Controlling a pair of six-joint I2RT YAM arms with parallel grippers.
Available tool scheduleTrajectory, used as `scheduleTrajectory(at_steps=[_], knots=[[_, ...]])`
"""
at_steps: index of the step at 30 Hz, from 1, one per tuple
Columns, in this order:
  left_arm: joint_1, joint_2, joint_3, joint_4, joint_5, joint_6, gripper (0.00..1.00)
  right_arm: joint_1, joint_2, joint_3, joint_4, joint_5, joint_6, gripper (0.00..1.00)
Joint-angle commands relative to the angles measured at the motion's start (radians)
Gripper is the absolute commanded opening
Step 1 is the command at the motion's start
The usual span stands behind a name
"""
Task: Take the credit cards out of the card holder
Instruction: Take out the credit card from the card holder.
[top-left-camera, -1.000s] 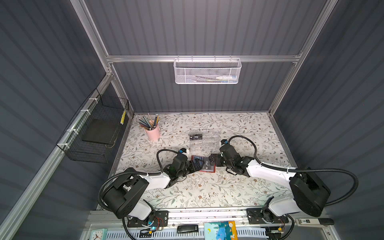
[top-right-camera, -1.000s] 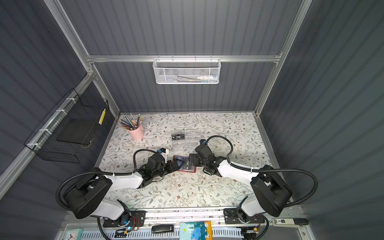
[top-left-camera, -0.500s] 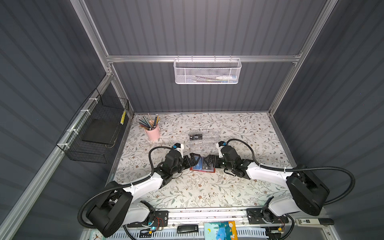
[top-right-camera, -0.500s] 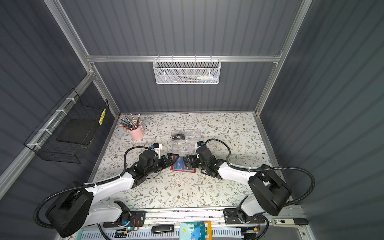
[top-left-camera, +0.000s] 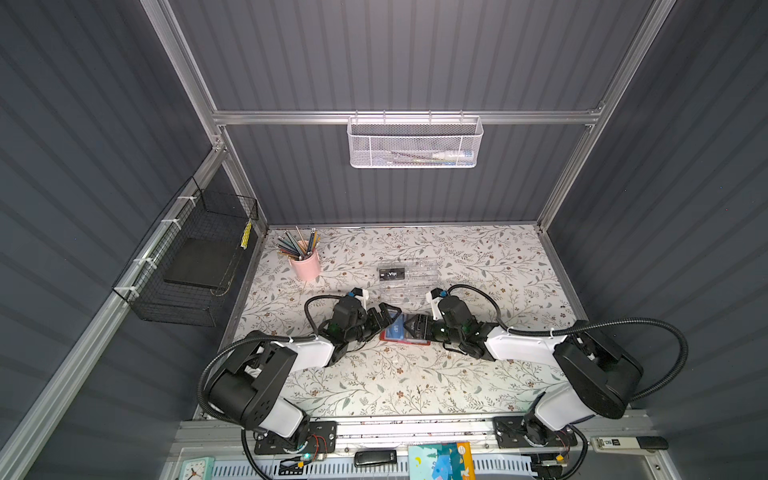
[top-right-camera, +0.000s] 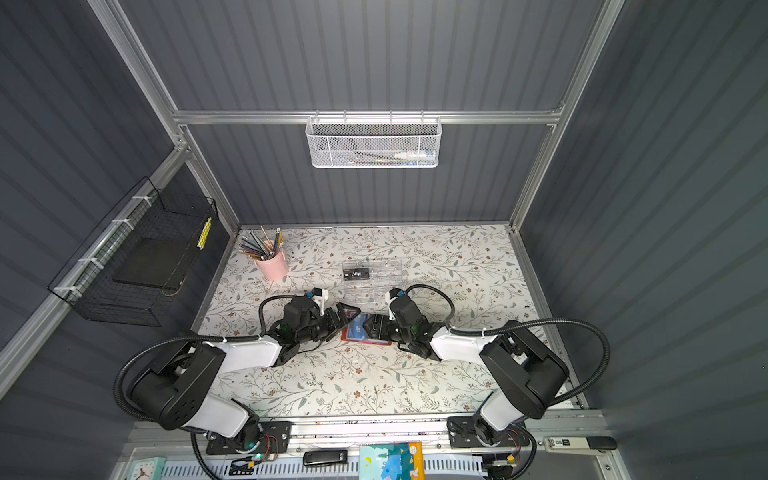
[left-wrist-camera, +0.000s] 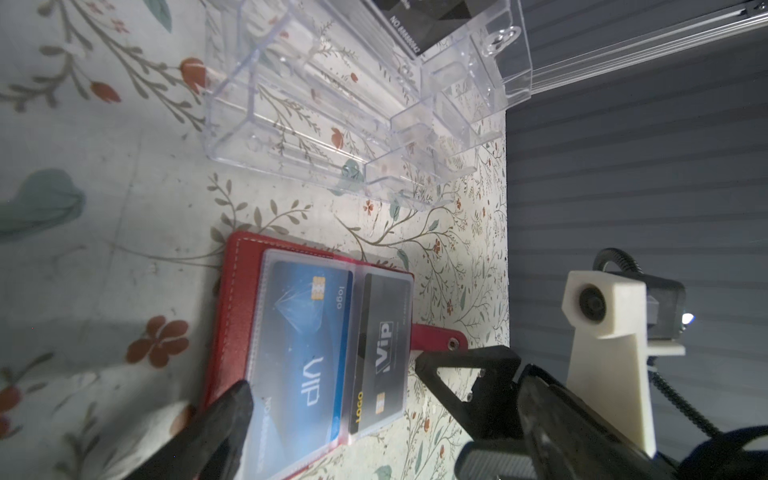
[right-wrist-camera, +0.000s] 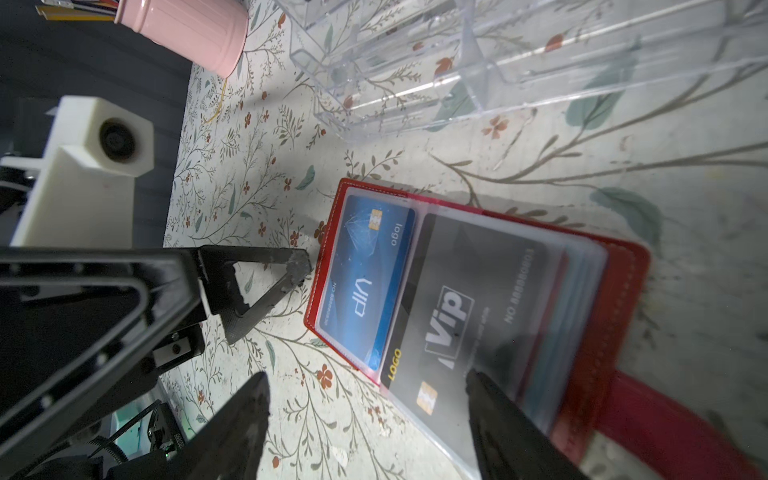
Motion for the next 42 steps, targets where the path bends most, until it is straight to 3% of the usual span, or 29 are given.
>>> scheduleTrajectory(at_steps=[1,18,42], knots=[[0.002,0.044,0.009,0.105,0.057,-0.039,1.00,0.011,0.026,0.003,0.046,-0.024,0.017,0.72],[0.029,0.190,-0.043,0.288,0.095,-0.111,1.00,0.038,0.114,0.054,0.068,-0.022,0.032,0.59],[0.037,0.275,-0.088,0.400,0.104,-0.155,1.00,0.038,0.216,0.037,0.199,-0.008,0.091,0.45]])
